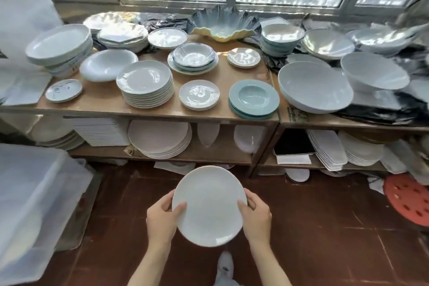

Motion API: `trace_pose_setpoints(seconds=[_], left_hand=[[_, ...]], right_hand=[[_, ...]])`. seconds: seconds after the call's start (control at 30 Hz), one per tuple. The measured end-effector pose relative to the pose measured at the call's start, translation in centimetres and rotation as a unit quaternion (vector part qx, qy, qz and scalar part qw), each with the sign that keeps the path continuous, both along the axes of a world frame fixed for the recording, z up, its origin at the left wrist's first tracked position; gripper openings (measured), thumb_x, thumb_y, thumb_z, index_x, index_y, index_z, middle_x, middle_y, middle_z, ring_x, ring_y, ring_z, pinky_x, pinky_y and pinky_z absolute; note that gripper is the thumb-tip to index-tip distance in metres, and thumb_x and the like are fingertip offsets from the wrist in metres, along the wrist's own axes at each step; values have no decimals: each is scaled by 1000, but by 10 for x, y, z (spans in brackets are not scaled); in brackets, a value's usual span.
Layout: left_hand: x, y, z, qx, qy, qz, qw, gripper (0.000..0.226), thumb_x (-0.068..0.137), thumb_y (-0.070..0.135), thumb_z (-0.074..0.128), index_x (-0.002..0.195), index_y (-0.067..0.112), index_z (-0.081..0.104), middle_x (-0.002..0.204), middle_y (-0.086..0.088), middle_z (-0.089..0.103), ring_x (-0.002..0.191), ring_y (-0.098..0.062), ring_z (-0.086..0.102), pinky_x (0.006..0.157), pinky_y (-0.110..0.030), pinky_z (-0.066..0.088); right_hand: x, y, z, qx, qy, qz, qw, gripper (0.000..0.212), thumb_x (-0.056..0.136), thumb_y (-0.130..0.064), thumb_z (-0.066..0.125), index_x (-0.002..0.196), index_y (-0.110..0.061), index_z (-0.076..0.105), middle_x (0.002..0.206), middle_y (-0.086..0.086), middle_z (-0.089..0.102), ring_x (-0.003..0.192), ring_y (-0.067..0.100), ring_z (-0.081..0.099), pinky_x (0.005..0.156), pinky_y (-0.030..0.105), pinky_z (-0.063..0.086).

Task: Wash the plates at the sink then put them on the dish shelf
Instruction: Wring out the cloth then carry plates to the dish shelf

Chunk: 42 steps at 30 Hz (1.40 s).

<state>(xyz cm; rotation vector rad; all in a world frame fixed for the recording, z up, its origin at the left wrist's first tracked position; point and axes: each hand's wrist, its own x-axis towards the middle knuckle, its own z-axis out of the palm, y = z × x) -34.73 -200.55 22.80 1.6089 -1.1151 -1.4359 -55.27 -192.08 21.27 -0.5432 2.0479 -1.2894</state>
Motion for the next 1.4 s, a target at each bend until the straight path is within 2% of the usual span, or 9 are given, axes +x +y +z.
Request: trace_pose_setpoints(seconds=[0.1,0.2,0.37,0.53,0.87,1.0,1.1,1.27,1.4], left_hand=[[-27,-25,6,-8,-3,4,1000,45,83,0,79,112,34,77,103,14,80,97,-10,76,91,-48,62],[-48,-51,13,-20,-8,-1,1000,46,81,1,80,106,39,76,100,15,80,95,-9,76,91,-47,61],[-66,-94,9,-20,-14,-6,1000,45,80,0,80,108,34,78,102,10,80,99,-14,77,94,-50,60],[-74,-141,1,-11,3,12,1000,45,79,-4,80,112,26,79,102,7,81,98,-14,77,93,-45,60],[-91,-299,-10,-3,4,5,1000,50,73,3,89,119,18,78,104,7,81,99,-11,76,92,-44,61],[-98,-358,-8,-12,-10,-9,1000,45,76,7,87,115,27,77,99,16,79,95,-1,75,88,-37,61],[-104,-396,-11,-20,-27,-22,999,48,79,9,85,123,26,76,98,21,78,95,6,72,86,-29,59],[-115,-448,-25,-7,-45,-41,998,50,81,12,82,127,28,74,104,19,78,102,-2,73,95,-42,60],[-126,-473,-30,-12,-62,-48,997,50,83,12,79,130,28,73,103,20,78,101,-1,73,93,-38,60]], right_hand=[[-27,-27,5,-7,-1,3,1000,39,92,-8,68,127,-24,75,106,-14,79,102,2,72,76,11,53],[-48,-51,10,-16,-15,0,1000,37,91,-10,67,121,-28,77,100,-18,79,100,4,73,78,19,55],[-69,-94,7,-16,-14,1,1000,36,90,-11,69,120,-27,77,95,-25,78,93,-10,71,76,13,52],[-78,-145,-1,-2,-11,3,1000,34,89,-13,71,120,-25,78,96,-21,79,91,-10,71,75,12,53],[-93,-296,-10,27,24,0,999,35,93,-10,67,125,-21,75,105,-14,78,101,3,72,93,37,59],[-95,-352,-3,34,33,-13,999,33,95,-9,67,126,-18,74,100,-16,75,97,1,69,88,30,55],[-97,-388,-1,34,27,-28,999,33,94,-10,68,126,-19,74,104,-14,76,100,3,70,92,33,58],[-101,-432,-6,34,-2,-54,998,34,94,-10,70,126,-20,73,106,-12,77,100,4,72,85,28,57],[-106,-459,-11,54,4,-71,996,32,95,-10,71,126,-14,73,108,-4,79,98,10,73,74,17,52]])
